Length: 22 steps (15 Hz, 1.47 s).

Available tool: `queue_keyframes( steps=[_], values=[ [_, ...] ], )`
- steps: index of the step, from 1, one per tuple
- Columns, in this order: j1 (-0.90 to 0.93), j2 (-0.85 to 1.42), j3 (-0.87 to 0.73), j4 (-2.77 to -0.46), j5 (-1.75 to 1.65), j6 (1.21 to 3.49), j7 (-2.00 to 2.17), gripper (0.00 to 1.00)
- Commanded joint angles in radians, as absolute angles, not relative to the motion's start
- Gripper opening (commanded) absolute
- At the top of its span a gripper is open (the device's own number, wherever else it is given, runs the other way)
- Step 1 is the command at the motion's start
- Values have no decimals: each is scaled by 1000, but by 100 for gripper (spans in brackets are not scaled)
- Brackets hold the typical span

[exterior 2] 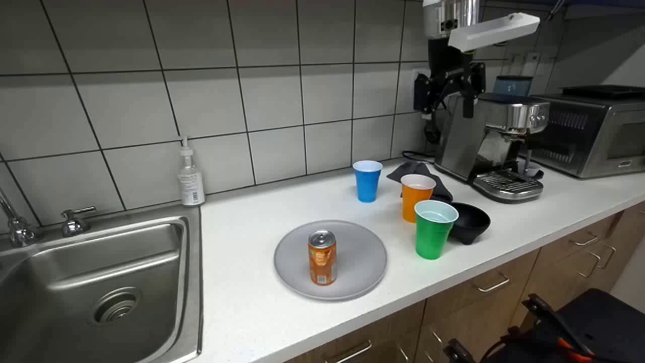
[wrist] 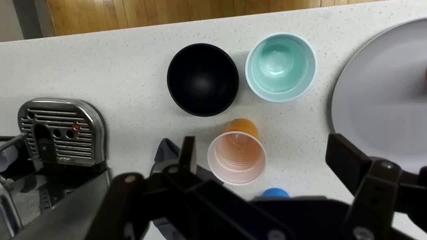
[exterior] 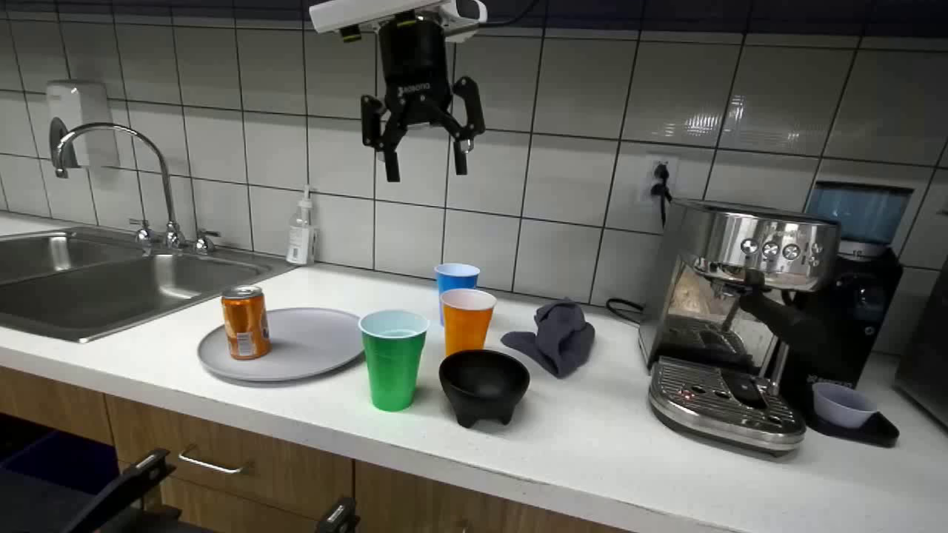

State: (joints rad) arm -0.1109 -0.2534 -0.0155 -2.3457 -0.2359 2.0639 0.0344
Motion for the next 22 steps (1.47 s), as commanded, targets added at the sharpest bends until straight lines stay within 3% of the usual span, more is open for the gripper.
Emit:
queue_keyframes(
  steps=[1, 22],
  values=[
    [-99, -252, -26, -2344, -239, 2061, 37, 100],
    [-15, -321, 16, -2500, -194, 2221, 54, 100]
  ],
)
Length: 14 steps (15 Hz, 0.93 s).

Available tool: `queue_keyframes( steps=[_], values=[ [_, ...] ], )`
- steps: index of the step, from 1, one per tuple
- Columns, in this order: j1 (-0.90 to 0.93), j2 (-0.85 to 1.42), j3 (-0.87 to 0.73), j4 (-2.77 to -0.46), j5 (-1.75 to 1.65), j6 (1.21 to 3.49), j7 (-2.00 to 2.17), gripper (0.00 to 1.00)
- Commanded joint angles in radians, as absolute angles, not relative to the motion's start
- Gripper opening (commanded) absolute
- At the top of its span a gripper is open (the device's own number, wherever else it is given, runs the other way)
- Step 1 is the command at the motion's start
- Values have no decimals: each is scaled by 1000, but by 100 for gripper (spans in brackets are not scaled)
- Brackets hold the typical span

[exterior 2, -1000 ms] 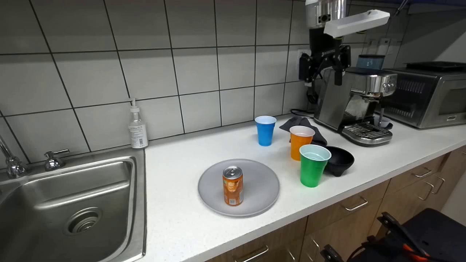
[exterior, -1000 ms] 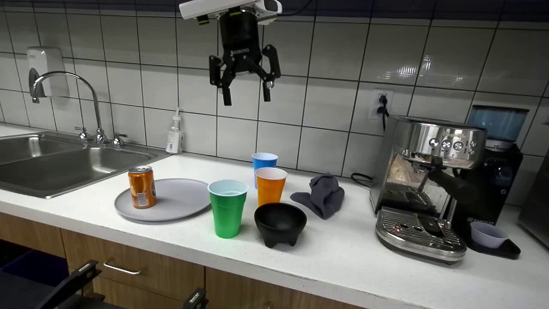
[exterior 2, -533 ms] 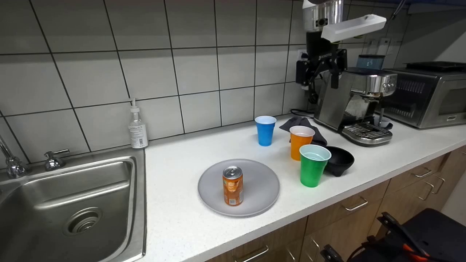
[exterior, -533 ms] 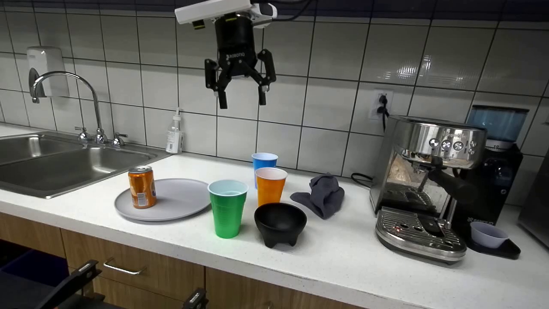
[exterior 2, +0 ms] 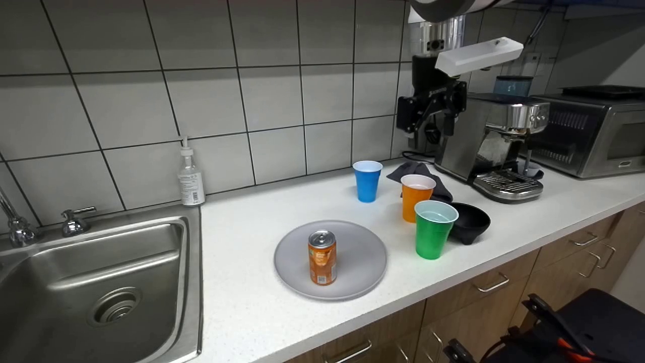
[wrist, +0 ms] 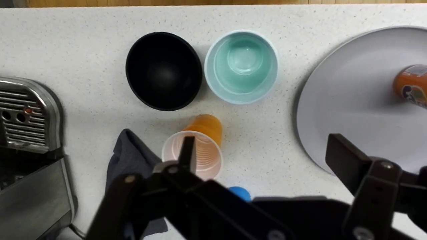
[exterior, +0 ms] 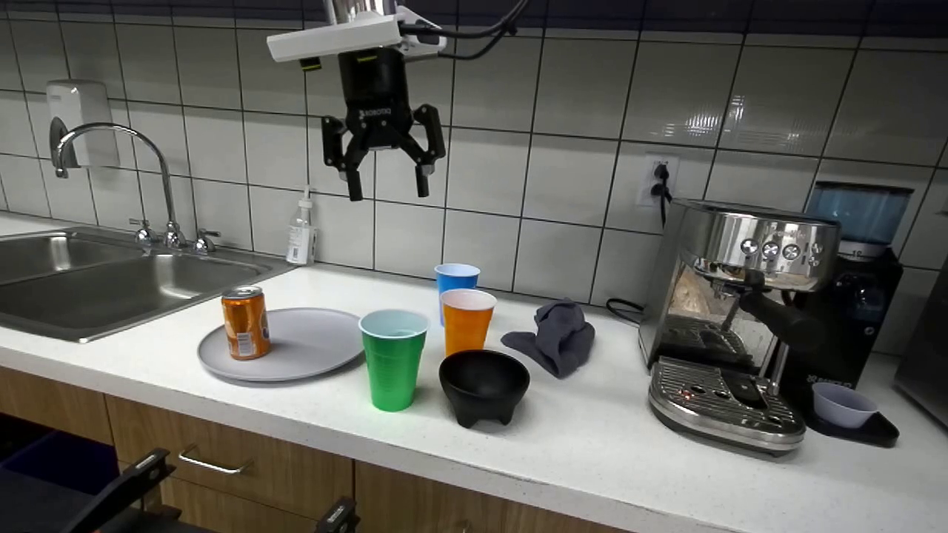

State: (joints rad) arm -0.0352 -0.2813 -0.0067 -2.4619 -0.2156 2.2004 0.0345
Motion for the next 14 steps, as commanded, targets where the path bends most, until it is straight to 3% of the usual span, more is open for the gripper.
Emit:
queue_keyframes(
  steps=[1, 14],
  values=[
    [-6, -321, 23, -2503, -190, 2222, 60, 100],
    [100, -272, 177, -2499, -162, 2242, 270, 100]
  ],
)
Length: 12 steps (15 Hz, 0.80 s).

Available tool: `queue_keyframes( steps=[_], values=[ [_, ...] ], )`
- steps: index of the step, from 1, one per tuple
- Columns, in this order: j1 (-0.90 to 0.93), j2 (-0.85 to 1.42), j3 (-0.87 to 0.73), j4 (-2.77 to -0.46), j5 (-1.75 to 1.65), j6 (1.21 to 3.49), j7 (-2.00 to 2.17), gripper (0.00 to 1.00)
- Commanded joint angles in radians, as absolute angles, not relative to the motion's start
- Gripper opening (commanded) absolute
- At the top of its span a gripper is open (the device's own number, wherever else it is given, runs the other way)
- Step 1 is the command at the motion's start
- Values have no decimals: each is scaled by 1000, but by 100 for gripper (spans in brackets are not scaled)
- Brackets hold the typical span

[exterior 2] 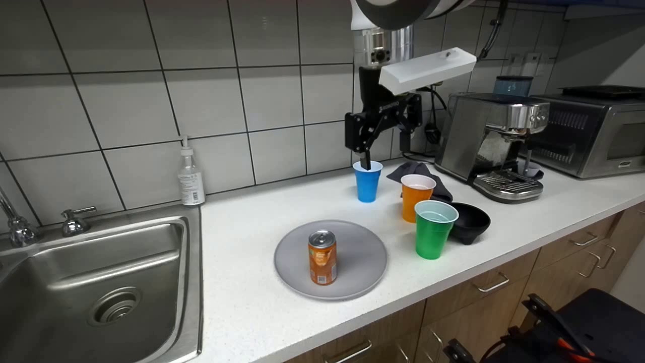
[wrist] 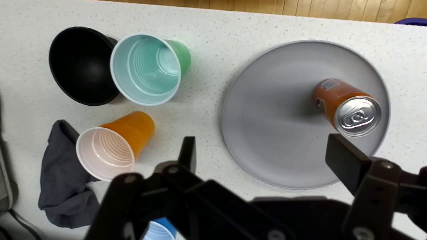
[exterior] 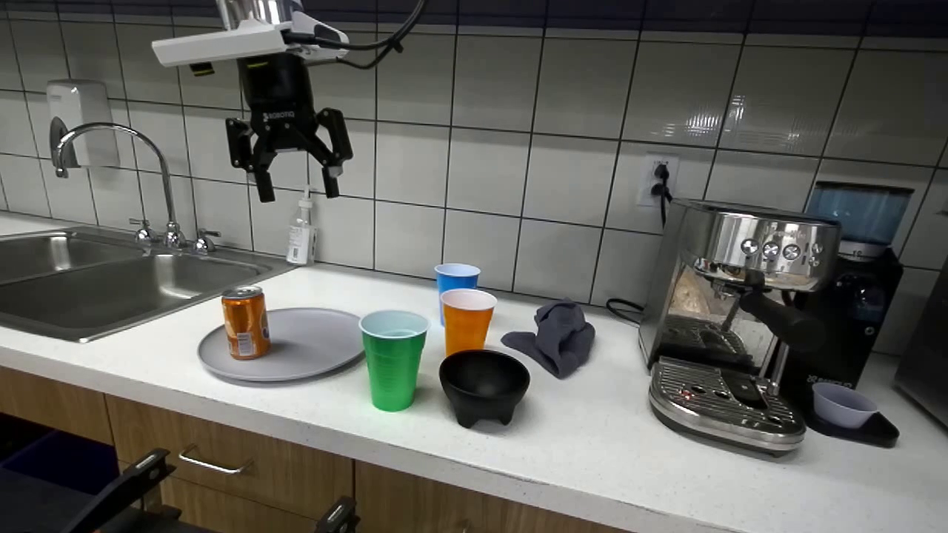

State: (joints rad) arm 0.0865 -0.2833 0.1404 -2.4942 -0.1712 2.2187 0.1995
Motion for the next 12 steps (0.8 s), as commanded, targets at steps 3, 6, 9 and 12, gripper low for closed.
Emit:
queue_keyframes(
  steps=[3, 6, 9, 12],
  values=[
    [119, -241, 211, -2492, -155, 2260, 344, 100],
    [136, -204, 234, -2485, -142, 2278, 406, 100],
    [153, -166, 247, -2482, -115, 2296, 441, 100],
    [170, -126, 249, -2475, -79, 2304, 451, 100]
  ],
)
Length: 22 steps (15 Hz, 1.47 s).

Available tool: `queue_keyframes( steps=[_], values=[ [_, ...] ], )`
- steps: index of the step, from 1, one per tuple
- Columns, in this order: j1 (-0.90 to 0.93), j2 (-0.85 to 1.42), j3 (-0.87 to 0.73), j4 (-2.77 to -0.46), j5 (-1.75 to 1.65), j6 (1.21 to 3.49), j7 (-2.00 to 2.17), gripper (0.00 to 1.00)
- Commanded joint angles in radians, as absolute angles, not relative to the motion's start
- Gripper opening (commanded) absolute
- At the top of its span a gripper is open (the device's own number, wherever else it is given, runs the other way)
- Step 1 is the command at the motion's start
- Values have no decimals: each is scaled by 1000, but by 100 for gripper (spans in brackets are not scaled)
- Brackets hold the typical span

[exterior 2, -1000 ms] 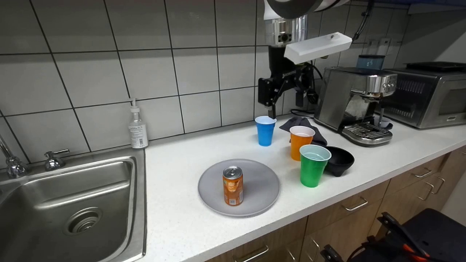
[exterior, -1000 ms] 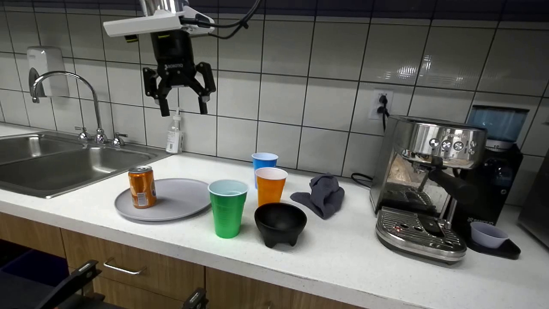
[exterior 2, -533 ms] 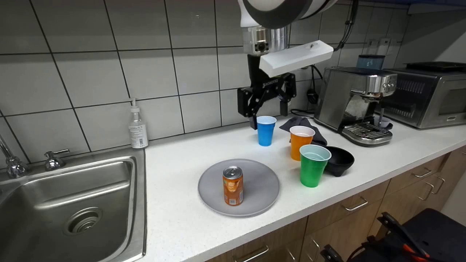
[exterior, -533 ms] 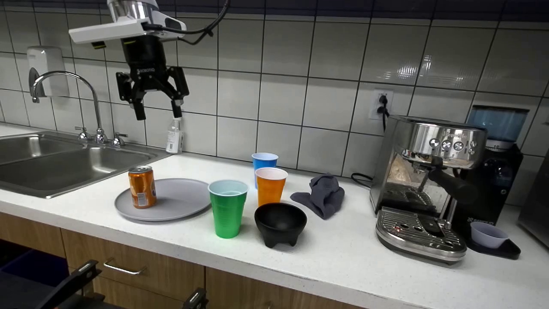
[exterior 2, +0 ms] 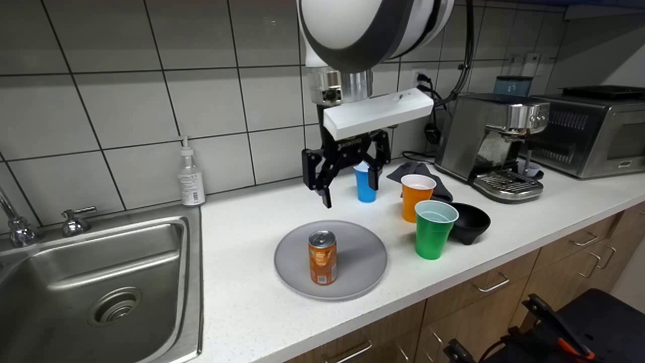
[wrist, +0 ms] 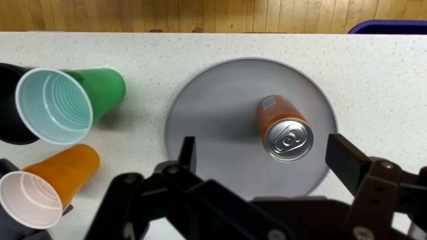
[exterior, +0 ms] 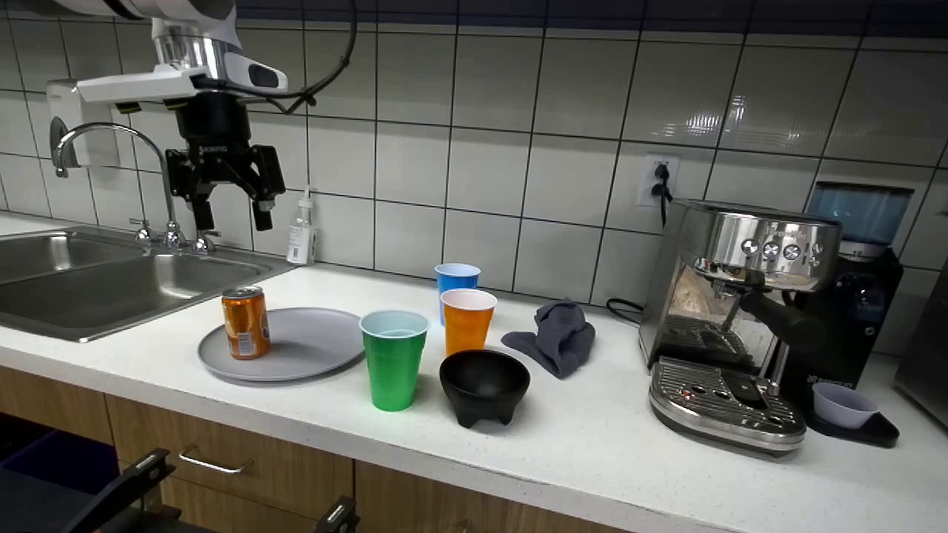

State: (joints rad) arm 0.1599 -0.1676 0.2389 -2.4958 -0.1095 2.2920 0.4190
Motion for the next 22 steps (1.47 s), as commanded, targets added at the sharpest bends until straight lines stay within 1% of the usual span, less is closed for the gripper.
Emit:
queue_keyframes(
  steps=[1, 9, 22],
  values=[
    [174, -113, 249, -2473, -72, 2308, 454, 100],
    [196, -1, 241, -2430, -60, 2345, 471, 100],
    [223, 185, 200, -2285, -69, 2344, 553, 100]
  ],
)
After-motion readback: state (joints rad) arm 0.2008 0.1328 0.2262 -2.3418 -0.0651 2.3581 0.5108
